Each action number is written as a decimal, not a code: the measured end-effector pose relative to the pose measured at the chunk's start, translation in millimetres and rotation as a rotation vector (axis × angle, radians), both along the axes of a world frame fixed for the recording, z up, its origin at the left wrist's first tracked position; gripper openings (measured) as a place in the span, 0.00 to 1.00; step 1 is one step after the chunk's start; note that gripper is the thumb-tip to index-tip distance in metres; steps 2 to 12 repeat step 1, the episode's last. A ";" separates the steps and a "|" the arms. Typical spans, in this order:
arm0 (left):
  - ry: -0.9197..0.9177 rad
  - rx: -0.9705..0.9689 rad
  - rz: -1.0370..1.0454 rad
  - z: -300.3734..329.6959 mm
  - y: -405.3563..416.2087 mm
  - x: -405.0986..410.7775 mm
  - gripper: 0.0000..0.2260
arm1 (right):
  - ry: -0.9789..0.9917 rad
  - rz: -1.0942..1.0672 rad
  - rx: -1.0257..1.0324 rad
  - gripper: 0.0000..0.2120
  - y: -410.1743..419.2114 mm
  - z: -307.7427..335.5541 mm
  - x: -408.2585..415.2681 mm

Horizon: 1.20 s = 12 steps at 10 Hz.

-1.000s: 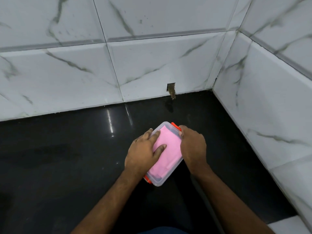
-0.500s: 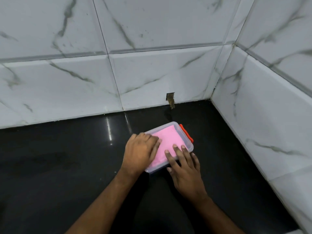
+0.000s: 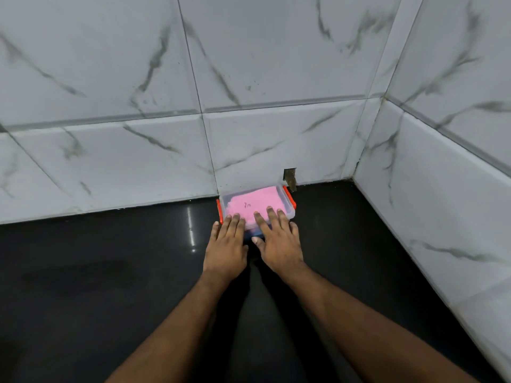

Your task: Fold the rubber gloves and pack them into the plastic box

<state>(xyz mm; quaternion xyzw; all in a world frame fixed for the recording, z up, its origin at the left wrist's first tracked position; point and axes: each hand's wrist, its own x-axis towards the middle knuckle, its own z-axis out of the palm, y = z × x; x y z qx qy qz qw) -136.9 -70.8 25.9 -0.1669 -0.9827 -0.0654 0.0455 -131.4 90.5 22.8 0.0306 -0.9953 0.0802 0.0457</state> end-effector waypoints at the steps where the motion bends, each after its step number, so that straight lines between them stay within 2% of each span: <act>1: 0.167 0.114 0.040 22.8 -2.8 -5.2 0.29 | 0.071 -0.031 0.003 0.24 -2.0 34.5 -21.4; 12: 0.167 0.114 0.040 22.8 -2.8 -5.2 0.29 | 0.071 -0.031 0.003 0.24 -2.0 34.5 -21.4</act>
